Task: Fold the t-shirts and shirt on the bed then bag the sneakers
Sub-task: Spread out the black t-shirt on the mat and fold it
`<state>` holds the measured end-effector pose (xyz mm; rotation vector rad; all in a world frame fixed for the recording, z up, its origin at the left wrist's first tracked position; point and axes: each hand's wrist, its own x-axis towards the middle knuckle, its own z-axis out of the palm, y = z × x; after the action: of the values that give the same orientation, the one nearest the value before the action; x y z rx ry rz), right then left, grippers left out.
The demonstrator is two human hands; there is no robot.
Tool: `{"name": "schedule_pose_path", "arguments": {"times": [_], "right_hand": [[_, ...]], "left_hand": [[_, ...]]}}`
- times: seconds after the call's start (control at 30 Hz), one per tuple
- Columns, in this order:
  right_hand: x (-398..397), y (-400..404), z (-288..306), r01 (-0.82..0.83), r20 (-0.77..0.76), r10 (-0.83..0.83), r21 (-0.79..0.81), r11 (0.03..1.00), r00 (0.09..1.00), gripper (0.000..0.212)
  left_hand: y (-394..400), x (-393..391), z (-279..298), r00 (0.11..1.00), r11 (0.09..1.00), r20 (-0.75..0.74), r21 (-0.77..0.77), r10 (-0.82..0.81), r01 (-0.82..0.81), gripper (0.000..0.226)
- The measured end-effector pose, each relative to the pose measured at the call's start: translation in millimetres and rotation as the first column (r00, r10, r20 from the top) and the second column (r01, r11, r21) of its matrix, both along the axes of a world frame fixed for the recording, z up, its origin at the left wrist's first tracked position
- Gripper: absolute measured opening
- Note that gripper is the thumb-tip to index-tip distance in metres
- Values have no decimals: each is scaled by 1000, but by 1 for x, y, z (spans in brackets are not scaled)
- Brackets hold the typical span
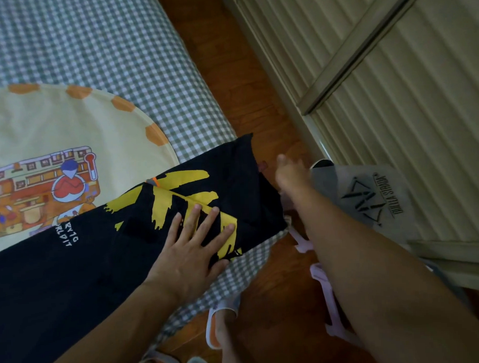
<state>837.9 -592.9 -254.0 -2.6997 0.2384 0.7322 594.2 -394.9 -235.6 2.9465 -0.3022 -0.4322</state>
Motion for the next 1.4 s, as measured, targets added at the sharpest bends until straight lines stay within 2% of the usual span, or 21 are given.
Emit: {"name": "schedule_pose_path", "arguments": {"times": [0.03, 0.1, 0.13, 0.23, 0.3, 0.43, 0.5, 0.57, 0.63, 0.67, 0.73, 0.8, 0.9, 0.97, 1.07, 1.17, 1.27, 1.33, 1.4], "right_hand": [[0, -14, 7, 69, 18, -71, 87, 994, 997, 61], [-22, -31, 23, 33, 66, -52, 268, 963, 996, 50], [-37, -37, 28, 51, 24, -63, 346, 937, 998, 44], [-83, -51, 36, 253, -247, -136, 542, 802, 959, 36], [-96, -49, 29, 280, -309, -105, 602, 748, 945, 36], [-96, -37, 18, 396, -297, -264, 630, 668, 918, 14], [-92, -37, 16, 467, -298, -363, 638, 613, 883, 11], [-88, -42, 25, 508, -228, -481, 616, 602, 846, 7], [-91, -50, 37, 493, -233, -479, 682, 540, 846, 5], [-96, -55, 42, 453, -257, -400, 707, 542, 880, 9], [-109, -64, 49, 288, -305, -101, 663, 691, 947, 26], [-115, -66, 48, 145, -335, 91, 616, 774, 938, 35], [-105, -66, 40, 83, -230, 53, 541, 837, 972, 22], [-92, -70, 44, 115, -244, 33, 567, 816, 969, 14], [-80, -76, 49, 130, -302, 79, 614, 778, 950, 18], [-85, -69, 49, 164, -316, 51, 615, 771, 947, 26], [-99, -65, 41, 34, -270, 139, 548, 836, 953, 12], [-104, -61, 33, -40, -233, 188, 524, 851, 954, 28], [-105, -54, 28, -70, -158, 166, 483, 873, 973, 34]], "left_hand": [[1, 1, 0, 1000, 1000, 1, 7, -7, 7, 68], [3, 3, -1, 1000, 999, -1, 22, -28, 28, 74], [3, 2, -3, 999, 999, -4, 31, -37, 37, 78], [3, 0, -5, 999, 998, -13, 36, -44, 45, 87], [0, 0, -3, 999, 999, -14, 23, -37, 38, 87], [-6, 1, 3, 1000, 1000, -7, -16, -14, 14, 78], [-5, 1, 4, 1000, 1000, -9, -24, -6, 6, 76], [-4, 2, 4, 999, 999, -32, -35, -1, 0, 74], [-2, 3, 4, 998, 999, -62, -41, -4, 2, 75], [-1, 4, 4, 998, 999, -68, -49, -7, 4, 75], [0, 4, 2, 998, 998, -70, -65, -4, 0, 76], [0, 4, 1, 995, 998, -96, -61, -10, 4, 79], [0, 5, 0, 992, 999, -126, -52, -20, 14, 82], [1, 6, 0, 993, 997, -121, -76, -14, 5, 83], [2, 7, 4, 989, 995, -147, -104, -9, -6, 83], [2, 9, 8, 981, 994, -195, -113, -12, -10, 83], [1, 11, 11, 975, 996, -223, -94, -15, -6, 82], [0, 11, 11, 970, 997, -242, -78, -20, 1, 85], [1, 11, 8, 973, 997, -231, -76, -18, 1, 91]]}}
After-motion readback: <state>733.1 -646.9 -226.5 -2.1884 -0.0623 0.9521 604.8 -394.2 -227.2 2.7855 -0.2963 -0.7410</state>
